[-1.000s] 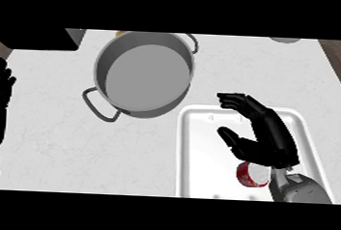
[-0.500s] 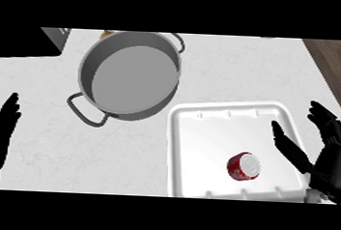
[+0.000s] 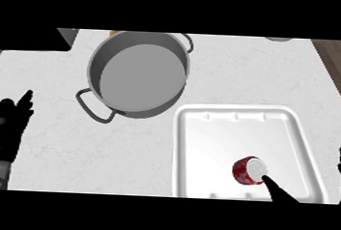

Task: Pick the can from the tray and place it in the pot

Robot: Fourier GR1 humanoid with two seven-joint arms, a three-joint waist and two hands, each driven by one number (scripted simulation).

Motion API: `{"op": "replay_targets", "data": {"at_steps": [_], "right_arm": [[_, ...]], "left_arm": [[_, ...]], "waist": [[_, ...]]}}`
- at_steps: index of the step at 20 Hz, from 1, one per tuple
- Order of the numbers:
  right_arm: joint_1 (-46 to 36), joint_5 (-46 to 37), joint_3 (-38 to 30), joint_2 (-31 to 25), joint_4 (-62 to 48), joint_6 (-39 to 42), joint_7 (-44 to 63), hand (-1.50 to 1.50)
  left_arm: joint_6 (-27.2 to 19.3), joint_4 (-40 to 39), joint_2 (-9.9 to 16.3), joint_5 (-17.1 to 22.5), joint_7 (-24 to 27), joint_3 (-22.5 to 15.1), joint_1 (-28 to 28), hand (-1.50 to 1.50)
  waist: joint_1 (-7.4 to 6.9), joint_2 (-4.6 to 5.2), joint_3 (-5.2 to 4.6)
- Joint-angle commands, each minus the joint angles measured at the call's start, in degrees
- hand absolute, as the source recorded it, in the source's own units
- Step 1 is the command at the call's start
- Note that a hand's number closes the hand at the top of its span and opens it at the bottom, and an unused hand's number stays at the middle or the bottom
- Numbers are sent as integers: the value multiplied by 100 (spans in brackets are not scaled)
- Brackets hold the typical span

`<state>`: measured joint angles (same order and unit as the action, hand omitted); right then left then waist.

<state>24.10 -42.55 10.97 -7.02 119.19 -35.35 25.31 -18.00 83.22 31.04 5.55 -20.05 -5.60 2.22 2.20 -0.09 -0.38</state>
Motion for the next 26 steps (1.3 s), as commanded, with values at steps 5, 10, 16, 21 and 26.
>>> {"op": "replay_targets", "data": {"at_steps": [5,10,16,21,26], "right_arm": [[649,-887,447,-544,1625,2483,2411,-150],[389,-451,971,-577,2116,3949,3762,-150],[-1104,-591,1075,127,1791,4870,5217,-150],[-603,-278,774,114,2077,5044,5031,-150],[-884,-105,195,290,1333,5046,4591,-150]], "left_arm": [[116,-248,-112,-114,-33,-130,310,0],[192,-137,1,-95,-154,-22,442,0],[227,-48,-168,-159,-222,-24,362,0],[547,26,86,19,-45,314,86,0],[517,120,-24,-240,-230,238,91,0]], "waist": [[-152,54,-2],[-284,44,15],[-296,27,28],[-237,2,35],[-245,8,40]]}}
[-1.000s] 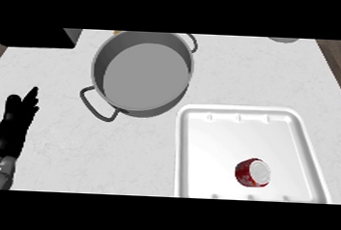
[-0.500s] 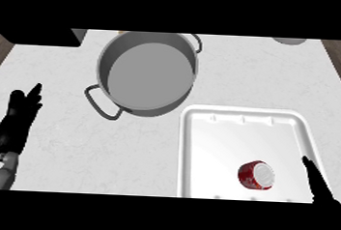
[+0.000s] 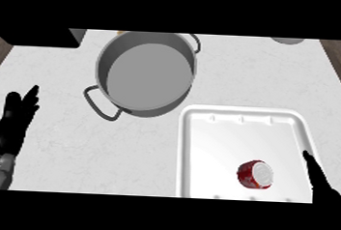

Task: Pick the can from the tray and place it in the pot

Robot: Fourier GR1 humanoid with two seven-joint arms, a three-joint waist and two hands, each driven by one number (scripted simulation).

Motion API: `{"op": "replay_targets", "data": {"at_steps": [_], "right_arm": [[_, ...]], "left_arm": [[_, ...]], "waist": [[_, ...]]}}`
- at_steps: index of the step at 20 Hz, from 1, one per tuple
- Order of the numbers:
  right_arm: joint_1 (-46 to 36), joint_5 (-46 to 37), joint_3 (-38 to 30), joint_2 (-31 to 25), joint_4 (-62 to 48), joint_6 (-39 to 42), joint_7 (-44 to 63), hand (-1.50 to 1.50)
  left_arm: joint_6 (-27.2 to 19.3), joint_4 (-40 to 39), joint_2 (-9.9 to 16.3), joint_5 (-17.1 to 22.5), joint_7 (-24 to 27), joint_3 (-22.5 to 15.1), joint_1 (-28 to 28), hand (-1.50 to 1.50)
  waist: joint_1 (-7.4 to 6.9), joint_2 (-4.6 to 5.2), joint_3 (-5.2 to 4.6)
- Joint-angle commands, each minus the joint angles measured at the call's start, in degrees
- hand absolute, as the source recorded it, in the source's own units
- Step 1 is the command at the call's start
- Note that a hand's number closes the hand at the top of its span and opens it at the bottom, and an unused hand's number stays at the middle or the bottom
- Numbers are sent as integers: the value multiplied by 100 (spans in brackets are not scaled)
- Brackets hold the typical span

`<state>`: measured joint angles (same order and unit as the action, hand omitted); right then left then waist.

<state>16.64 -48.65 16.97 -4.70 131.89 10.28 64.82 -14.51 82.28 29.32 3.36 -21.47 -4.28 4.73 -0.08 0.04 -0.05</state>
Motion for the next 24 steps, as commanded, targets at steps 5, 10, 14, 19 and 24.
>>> {"op": "replay_targets", "data": {"at_steps": [5,10,14,19,24], "right_arm": [[-208,219,-328,373,-500,207,375,-150],[-465,-99,-85,464,-809,87,398,-150],[-464,-115,-461,467,-1343,43,-126,-150],[-391,187,-574,468,-1428,147,-19,-150],[-442,249,-576,468,-1787,-136,-126,-150]], "left_arm": [[11,453,-132,-259,-349,2,-168,0],[137,105,-290,-328,-69,239,-37,0],[319,-19,-324,-350,22,379,-80,0],[496,-518,-339,-394,221,573,269,0],[353,481,-512,-670,-120,465,-350,0]], "waist": [[-7,-8,7],[10,-7,5],[3,-5,6],[39,2,3],[-8,-10,7]]}}
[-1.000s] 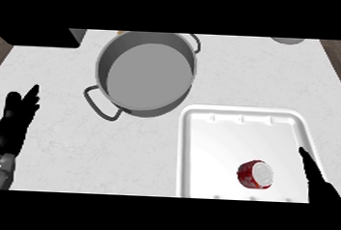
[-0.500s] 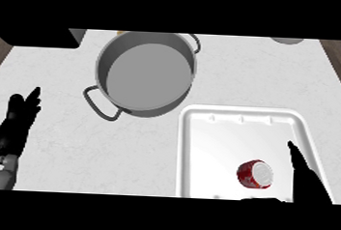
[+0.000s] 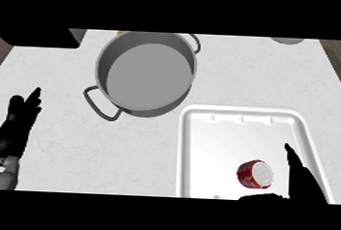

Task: Pick the can from the tray and place it in the pot

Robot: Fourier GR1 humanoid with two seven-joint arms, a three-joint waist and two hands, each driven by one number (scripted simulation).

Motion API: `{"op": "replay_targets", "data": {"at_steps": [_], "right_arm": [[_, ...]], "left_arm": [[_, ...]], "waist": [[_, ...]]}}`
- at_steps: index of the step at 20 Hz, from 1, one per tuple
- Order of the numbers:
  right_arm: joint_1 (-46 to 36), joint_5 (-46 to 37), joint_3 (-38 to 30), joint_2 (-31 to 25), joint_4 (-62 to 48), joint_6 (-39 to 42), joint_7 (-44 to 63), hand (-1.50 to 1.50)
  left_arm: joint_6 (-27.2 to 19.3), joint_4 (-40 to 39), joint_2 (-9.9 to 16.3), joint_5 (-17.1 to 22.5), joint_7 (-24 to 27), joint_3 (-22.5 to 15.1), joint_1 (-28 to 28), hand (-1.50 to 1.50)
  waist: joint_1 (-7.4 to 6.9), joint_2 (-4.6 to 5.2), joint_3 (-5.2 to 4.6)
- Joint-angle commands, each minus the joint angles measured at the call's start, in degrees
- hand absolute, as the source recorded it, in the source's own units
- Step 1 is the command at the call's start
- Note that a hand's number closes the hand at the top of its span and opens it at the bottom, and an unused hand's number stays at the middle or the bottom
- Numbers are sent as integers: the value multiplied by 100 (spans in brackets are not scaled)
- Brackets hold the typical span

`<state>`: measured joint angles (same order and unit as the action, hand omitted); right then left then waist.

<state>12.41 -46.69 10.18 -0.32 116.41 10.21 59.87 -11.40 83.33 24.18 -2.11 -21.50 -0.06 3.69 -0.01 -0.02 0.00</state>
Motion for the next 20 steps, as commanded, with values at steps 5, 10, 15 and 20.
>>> {"op": "replay_targets", "data": {"at_steps": [5,10,15,20], "right_arm": [[-342,128,124,30,-619,-283,398,-150],[-175,370,-329,9,-855,-332,-140,-150],[-111,279,72,31,-1093,-778,-119,-150],[-792,476,-36,30,-1710,-812,-202,150]], "left_arm": [[274,-464,-182,-157,199,329,289,0],[447,15,-195,-243,-111,408,127,0],[541,-9,-325,-362,-109,536,172,0],[362,-55,-621,-718,18,375,125,0]], "waist": [[10,4,-1],[7,0,1],[11,0,1],[-7,3,1]]}}
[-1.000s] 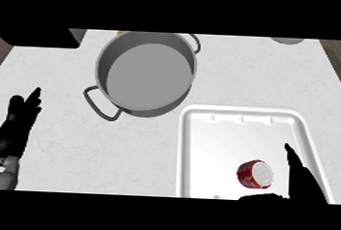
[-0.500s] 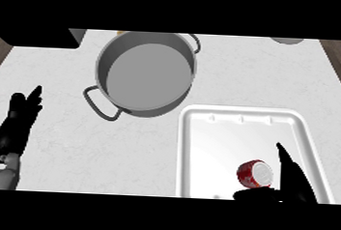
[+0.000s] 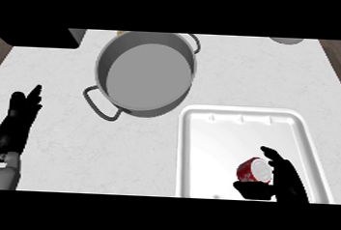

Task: Pick the can from the tray and place it in the pot

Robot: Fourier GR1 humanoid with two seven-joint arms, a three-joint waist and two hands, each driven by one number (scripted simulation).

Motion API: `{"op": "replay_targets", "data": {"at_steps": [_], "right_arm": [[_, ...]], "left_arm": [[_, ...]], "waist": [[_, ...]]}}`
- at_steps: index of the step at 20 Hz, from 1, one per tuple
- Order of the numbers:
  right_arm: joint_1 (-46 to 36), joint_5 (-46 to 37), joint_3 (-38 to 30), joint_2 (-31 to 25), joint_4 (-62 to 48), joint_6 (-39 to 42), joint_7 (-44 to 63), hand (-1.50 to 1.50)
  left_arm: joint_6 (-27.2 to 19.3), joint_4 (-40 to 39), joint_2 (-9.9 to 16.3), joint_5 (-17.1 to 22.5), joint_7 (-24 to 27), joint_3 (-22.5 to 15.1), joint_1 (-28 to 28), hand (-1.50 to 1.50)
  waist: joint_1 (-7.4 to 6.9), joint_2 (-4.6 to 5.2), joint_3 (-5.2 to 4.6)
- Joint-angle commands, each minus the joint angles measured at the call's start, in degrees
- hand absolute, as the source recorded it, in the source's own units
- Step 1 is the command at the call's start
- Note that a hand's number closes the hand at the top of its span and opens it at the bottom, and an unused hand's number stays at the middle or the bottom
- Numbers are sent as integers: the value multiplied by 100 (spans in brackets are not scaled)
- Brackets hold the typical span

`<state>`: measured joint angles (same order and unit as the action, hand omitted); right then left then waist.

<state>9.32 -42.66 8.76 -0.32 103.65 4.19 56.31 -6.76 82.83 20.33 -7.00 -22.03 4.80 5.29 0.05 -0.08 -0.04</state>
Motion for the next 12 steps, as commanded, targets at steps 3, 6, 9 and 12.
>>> {"op": "replay_targets", "data": {"at_steps": [3,6,9,12], "right_arm": [[-303,-580,219,-8,-83,-294,-18,150],[-204,-625,27,-293,-81,-239,-229,150],[-53,-1043,228,-396,-65,-500,-469,150],[20,-1336,307,-289,-251,-877,-579,150]], "left_arm": [[197,-59,-7,-6,-118,136,181,0],[309,542,5,83,-215,214,-427,0],[107,-43,-184,-167,169,160,-144,0],[257,-287,-145,-121,338,296,20,0]], "waist": [[-10,3,4],[-29,-3,5],[0,2,4],[3,6,4]]}}
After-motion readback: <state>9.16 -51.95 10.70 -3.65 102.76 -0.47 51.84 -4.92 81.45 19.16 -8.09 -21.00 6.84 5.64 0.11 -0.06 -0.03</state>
